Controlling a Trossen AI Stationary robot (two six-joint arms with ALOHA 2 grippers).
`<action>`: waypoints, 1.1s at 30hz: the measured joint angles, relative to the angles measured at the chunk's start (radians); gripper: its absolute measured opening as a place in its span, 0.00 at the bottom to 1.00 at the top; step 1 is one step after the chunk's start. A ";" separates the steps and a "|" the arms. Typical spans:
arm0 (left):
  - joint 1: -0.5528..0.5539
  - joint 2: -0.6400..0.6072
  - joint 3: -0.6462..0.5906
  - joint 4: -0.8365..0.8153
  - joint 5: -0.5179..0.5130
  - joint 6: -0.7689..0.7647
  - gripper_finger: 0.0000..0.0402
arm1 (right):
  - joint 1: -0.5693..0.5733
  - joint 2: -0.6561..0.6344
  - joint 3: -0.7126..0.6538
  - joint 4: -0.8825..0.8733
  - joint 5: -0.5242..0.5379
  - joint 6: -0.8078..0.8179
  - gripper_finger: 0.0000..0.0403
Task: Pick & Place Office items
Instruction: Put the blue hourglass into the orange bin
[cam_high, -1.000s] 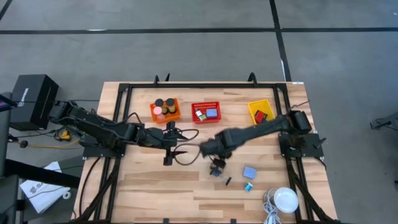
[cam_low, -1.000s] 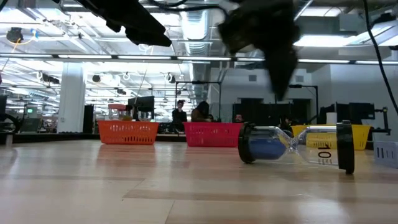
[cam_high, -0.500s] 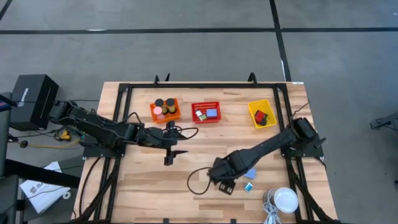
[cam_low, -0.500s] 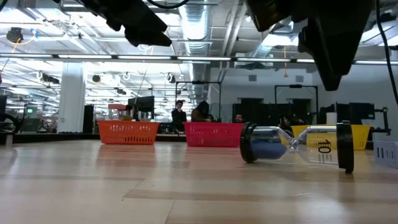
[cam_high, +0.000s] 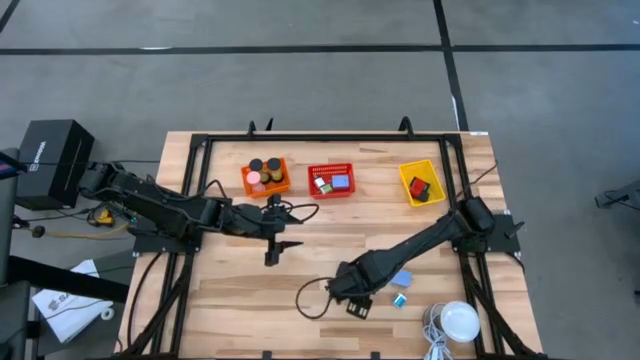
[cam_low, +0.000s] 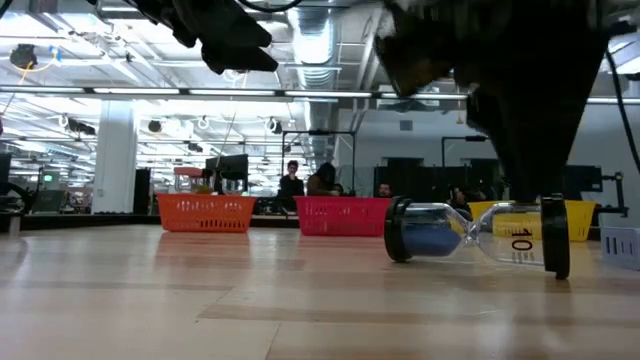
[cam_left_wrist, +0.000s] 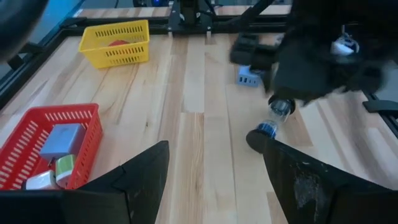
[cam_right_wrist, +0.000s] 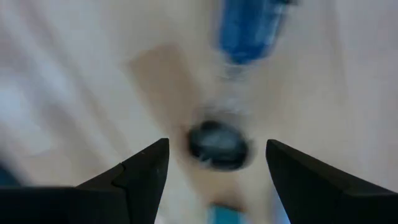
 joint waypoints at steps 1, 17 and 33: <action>0.000 0.000 0.000 0.006 0.000 0.006 0.64 | -0.003 0.001 -0.005 -0.018 0.005 -0.003 0.65; 0.000 0.000 0.001 0.017 0.002 0.008 0.64 | -0.009 0.116 -0.002 0.005 -0.058 -0.031 0.65; 0.000 0.000 0.001 0.017 0.001 0.010 0.64 | -0.025 0.116 -0.002 0.008 -0.049 -0.059 0.45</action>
